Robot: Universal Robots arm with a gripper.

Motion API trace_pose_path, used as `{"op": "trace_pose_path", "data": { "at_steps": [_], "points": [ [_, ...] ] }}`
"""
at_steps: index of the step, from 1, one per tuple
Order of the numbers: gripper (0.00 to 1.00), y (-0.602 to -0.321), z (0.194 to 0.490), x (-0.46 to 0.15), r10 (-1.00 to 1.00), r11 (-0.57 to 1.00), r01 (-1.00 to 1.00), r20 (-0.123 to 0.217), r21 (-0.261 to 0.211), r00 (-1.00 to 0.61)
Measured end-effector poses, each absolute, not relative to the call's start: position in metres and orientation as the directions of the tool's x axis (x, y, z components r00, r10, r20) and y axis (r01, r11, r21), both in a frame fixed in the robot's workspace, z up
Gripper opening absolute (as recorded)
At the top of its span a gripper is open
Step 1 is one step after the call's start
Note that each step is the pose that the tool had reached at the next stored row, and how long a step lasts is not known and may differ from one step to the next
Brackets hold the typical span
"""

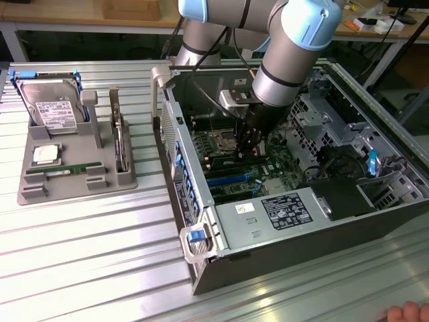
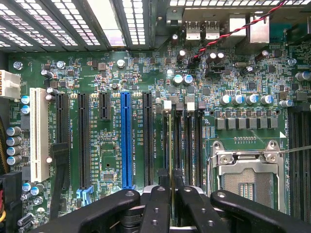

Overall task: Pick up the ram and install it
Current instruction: 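Insert the ram into the slot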

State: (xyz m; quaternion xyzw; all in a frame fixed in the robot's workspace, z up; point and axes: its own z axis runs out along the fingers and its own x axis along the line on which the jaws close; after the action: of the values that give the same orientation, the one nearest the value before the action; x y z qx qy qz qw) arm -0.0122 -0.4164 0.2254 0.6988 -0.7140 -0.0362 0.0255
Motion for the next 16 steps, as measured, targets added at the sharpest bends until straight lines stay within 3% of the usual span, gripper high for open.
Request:
{"op": "trace_pose_path", "data": {
  "at_steps": [16],
  "points": [
    [0.13,-0.4164,0.2254,-0.0122,-1.0,0.021,-0.996,-0.014,0.087,-0.022]
  ]
}}
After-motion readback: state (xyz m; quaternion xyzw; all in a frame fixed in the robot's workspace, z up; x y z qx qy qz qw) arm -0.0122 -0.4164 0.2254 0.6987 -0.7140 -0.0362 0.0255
